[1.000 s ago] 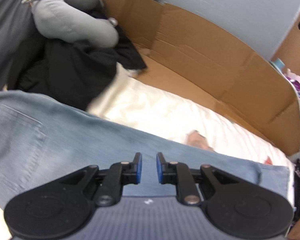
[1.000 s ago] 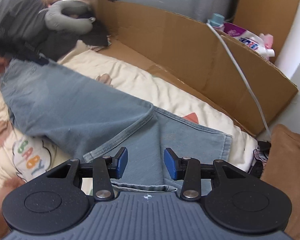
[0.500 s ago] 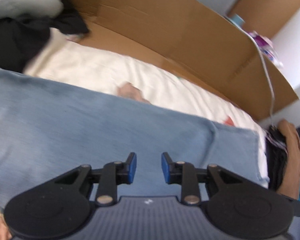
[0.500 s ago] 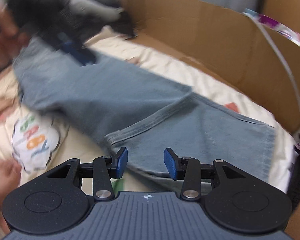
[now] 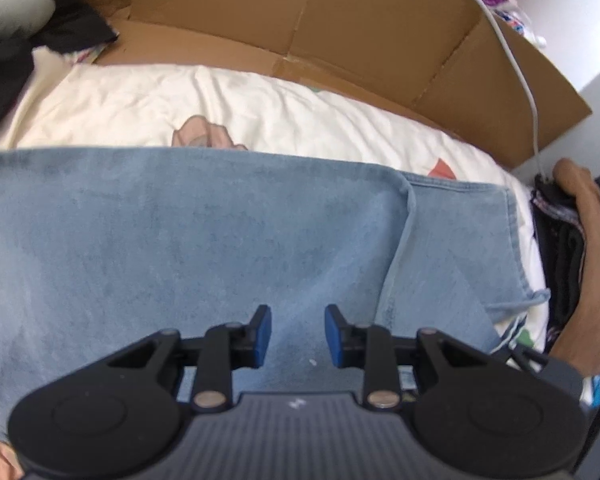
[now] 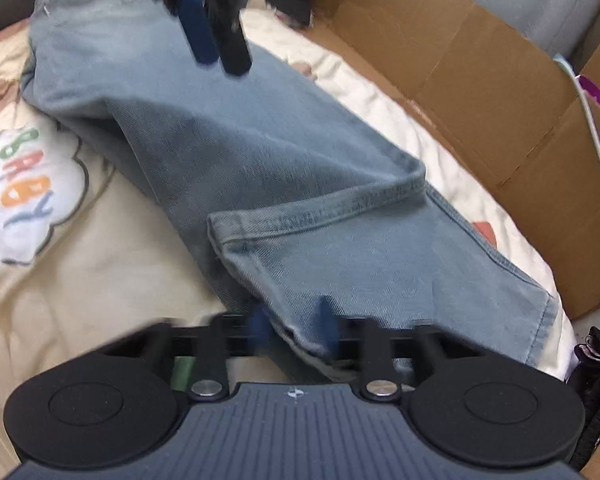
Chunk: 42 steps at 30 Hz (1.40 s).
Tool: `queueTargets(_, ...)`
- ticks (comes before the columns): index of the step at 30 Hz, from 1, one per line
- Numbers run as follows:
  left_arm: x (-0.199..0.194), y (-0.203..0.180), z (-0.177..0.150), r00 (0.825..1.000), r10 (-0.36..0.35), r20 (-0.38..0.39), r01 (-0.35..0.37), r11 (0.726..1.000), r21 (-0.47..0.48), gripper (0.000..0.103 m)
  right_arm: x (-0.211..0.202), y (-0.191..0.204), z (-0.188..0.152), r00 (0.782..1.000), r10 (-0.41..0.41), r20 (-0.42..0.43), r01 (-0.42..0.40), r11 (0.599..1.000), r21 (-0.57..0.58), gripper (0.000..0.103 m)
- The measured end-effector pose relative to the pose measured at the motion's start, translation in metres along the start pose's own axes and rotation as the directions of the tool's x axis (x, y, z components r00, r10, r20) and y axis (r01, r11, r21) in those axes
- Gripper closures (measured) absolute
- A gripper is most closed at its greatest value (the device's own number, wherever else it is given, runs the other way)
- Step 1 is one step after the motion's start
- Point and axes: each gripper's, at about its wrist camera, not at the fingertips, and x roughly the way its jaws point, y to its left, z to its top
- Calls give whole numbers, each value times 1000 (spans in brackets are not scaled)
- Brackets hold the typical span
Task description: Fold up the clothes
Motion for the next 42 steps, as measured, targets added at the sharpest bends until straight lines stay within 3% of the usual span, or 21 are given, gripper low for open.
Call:
queueTargets(2,-3,-1,4,1000,2,-1,-2,1000,2,72,-4,-5,2,1000,-4,-1,4,1000,30,97)
queueTargets(8,-19,-10,20,1000,22,-18,-22,1000,-18,72,-26,-33,7,1000,-17,21,15,994,109,98)
queueTargets(12,-34,-24,32,1000,29,-9,-29,1000,-6,72,-40,-63,6,998,-36,58,16,952,307,98)
queueTargets(21,-58,-51,56,995,96,-25,-96,995,19,72,-52,-89,-14,993,-28,114,-21,913,406,98)
queueTargets(27,-45,-69,63,989,148,-27,-146,988,49,69,-60,-114,-31,986,-59,154,-26,868,495,98)
queueTargets(31,-25,-77,57,988,150,-28,-150,989,-5,69,-56,-128,-48,983,-87,163,-21,824,566,98)
queueTargets(37,2,-103,49,996,89,7,-89,996,-5,69,-44,-155,-74,971,-157,182,-20,703,711,99)
queueTargets(42,32,-129,50,999,40,20,-41,998,46,69,-33,-171,-83,966,-175,190,-17,690,723,99)
